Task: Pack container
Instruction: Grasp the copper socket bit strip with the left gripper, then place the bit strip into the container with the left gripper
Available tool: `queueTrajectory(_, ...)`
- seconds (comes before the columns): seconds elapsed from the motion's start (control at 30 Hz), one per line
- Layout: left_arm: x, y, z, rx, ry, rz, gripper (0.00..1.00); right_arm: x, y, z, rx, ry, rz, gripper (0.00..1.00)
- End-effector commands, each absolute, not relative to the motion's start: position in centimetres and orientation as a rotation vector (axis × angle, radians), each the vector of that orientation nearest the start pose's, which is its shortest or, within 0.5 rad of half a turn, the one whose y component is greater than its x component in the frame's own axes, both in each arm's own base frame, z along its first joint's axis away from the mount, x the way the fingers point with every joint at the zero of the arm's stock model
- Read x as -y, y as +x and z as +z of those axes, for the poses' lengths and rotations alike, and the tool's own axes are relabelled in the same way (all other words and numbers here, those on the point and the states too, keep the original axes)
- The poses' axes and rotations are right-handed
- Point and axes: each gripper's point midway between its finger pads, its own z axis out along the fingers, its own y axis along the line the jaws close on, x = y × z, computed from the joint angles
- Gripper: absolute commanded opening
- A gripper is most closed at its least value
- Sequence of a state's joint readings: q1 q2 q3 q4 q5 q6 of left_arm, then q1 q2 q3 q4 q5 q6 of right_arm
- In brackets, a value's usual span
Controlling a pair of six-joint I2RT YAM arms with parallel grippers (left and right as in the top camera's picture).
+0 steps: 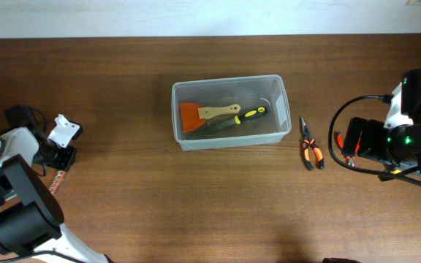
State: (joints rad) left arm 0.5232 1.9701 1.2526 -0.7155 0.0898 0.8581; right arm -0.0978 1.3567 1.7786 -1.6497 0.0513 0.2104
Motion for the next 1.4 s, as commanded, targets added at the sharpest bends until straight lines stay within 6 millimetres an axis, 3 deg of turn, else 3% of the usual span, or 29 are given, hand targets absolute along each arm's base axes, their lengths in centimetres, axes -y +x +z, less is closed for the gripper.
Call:
queueTrajectory(0.0,-16.9,33.2,-1.2,-2.968,0.429,-0.006,0.02,3.7,24.2,29.9,-2.741,0.465,-0.061,0.99)
queueTrajectory(0.13,-15.6,35.0,0.4,-2.944,0.389,0.009,0.02,3.7,24.2,29.9,-2.741,0.466,-0.060,0.99)
queueTrajectory(0.3,-11.5,39.1,6.3,-2.832,0.566,0.058,0.02,3.7,24.2,29.9,-2.741,0.465,-0.060,0.99)
queueTrajectory(0.47,-3.8,42.6,15.1,-2.637,0.817,0.100,0.02,3.7,24.2,29.9,-2.742,0.465,-0.060,0.99)
queueTrajectory(0.6,3.5,44.8,21.8,-2.389,1.015,0.144,0.01,3.7,24.2,29.9,-2.742,0.466,-0.060,0.99)
queueTrajectory(0.7,9.5,45.0,25.0,-2.174,1.259,0.172,0.01,3.7,24.2,29.9,-2.742,0.465,-0.060,0.99)
queueTrajectory(0.77,13.4,44.7,25.8,-2.031,1.408,0.184,0.02,3.7,24.2,29.9,-2.741,0.466,-0.060,0.99)
queueTrajectory(0.93,21.8,43.4,25.1,-1.732,1.719,0.185,0.02,3.5,24.2,29.9,-2.743,0.464,-0.049,0.99)
queueTrajectory(1.07,26.1,42.8,21.5,-1.680,1.842,0.136,0.10,3.5,23.8,29.8,-2.757,0.465,-0.051,0.99)
queueTrajectory(1.17,28.1,42.3,17.1,-1.712,1.931,0.085,0.10,3.5,23.6,29.7,-2.767,0.467,-0.052,0.99)
queueTrajectory(1.37,29.3,41.8,10.4,-1.829,2.008,0.019,0.09,3.5,23.4,29.6,-2.775,0.468,-0.053,0.99)
